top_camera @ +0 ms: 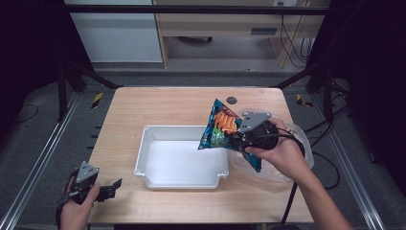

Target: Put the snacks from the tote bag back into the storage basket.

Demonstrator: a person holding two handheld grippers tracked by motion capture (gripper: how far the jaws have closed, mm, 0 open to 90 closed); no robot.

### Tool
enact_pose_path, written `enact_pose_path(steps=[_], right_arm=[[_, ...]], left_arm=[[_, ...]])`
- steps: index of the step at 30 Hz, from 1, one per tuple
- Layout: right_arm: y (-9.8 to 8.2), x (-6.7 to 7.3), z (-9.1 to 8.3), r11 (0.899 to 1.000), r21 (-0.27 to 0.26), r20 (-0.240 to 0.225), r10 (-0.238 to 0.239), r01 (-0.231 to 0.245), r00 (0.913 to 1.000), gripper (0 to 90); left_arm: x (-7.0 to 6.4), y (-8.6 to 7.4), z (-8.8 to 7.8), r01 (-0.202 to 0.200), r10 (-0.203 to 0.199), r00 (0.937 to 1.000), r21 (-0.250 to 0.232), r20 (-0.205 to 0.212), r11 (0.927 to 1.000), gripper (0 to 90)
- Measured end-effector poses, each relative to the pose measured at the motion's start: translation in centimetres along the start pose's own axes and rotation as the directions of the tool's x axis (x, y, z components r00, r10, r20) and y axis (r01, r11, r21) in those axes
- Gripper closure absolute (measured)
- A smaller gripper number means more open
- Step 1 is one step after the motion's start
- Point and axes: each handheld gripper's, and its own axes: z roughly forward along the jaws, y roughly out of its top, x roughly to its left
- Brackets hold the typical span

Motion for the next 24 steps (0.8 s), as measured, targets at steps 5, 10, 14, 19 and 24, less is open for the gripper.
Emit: enact_pose_path(steps=[5,10,14,19,24], right_arm=[[0.4,0.4,0.1,1.000,-0.007,-0.009,-0.012,0.012,0.9999,40.7],[0.8,0.7,0.3,1.000,-0.011,-0.014,-0.020,0.020,0.9997,40.7],[1.0,0.9,0.4,0.999,-0.009,-0.018,-0.031,0.031,0.9993,40.7],[1.3,1.1,0.5,0.999,-0.015,-0.026,-0.042,0.042,0.9988,40.7],[1.6,1.4,0.6,0.999,-0.017,-0.031,-0.047,0.046,0.9984,40.7]], left_arm=[[0.0,0.0,0.0,0.002,-0.002,1.0000,-0.002,0.000,1.0000,3.9],[0.0,0.0,0.0,0.002,-0.002,1.0000,-0.002,0.000,1.0000,3.8],[0.0,0.0,0.0,0.002,-0.002,1.0000,-0.002,-0.001,1.0000,3.8],[0.0,0.0,0.0,0.002,-0.002,1.0000,-0.002,-0.001,1.0000,3.9],[0.0,0.0,0.0,0.004,-0.004,1.0000,-0.001,-0.002,1.0000,3.9]])
